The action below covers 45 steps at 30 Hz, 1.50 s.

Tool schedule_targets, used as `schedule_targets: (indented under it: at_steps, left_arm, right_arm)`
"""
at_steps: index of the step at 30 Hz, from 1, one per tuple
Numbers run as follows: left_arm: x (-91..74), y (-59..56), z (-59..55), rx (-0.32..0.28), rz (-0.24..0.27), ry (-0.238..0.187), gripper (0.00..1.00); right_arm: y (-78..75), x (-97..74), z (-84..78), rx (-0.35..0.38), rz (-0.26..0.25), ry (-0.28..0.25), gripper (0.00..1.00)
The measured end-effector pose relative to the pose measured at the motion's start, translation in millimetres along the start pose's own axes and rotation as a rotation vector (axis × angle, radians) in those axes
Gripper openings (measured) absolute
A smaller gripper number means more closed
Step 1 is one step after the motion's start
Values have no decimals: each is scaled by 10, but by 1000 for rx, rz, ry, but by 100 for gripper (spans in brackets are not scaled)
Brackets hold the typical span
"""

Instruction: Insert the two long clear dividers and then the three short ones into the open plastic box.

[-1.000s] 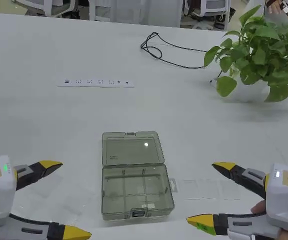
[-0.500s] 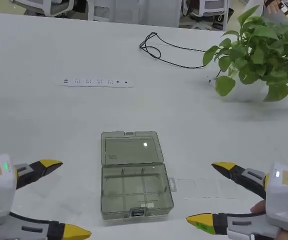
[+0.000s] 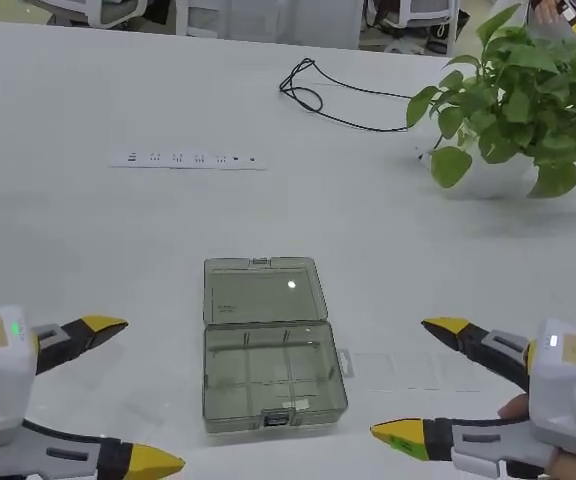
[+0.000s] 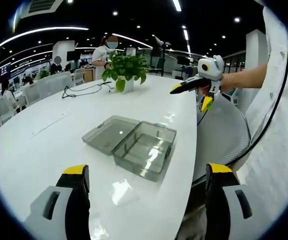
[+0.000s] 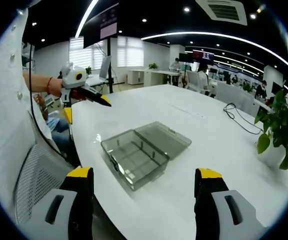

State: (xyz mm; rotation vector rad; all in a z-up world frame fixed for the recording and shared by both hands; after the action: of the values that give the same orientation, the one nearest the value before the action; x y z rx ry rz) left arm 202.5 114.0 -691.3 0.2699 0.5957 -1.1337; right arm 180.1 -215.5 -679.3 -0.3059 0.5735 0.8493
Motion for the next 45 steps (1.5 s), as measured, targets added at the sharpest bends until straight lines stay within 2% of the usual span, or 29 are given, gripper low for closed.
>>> schedule_targets:
  at_steps: [18,31,37,45]
  left_arm:
    - [31,-12,-7,3,-14,10,99]
    - [4,38,-24,-13,1,22,97]
    - [-34,107,-73,-28,23,47,96]
    - [-125,282,-166,-79,83,71,90]
  right_arm:
    - [-1,-16,-23,6,-4,0,83]
    - [5,-17,-11,8,-2,-3,82]
    - [0,-8,-5,10,-1,-6,82]
    - [12,11,-14,16,2,-6,82]
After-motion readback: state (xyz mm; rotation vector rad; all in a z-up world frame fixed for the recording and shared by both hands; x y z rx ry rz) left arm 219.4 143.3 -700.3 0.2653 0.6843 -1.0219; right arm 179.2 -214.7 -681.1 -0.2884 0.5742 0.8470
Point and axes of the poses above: the centre of the closed fingertips' face, and the gripper's own axes: x roughly forward along the fingers, y roughly to its left, z roughly out of its top, the point moved 8 cm from there along -x, roughly backward along the fingers, and after that the axes turned 6 degrees about y, right-handed, at the moved point
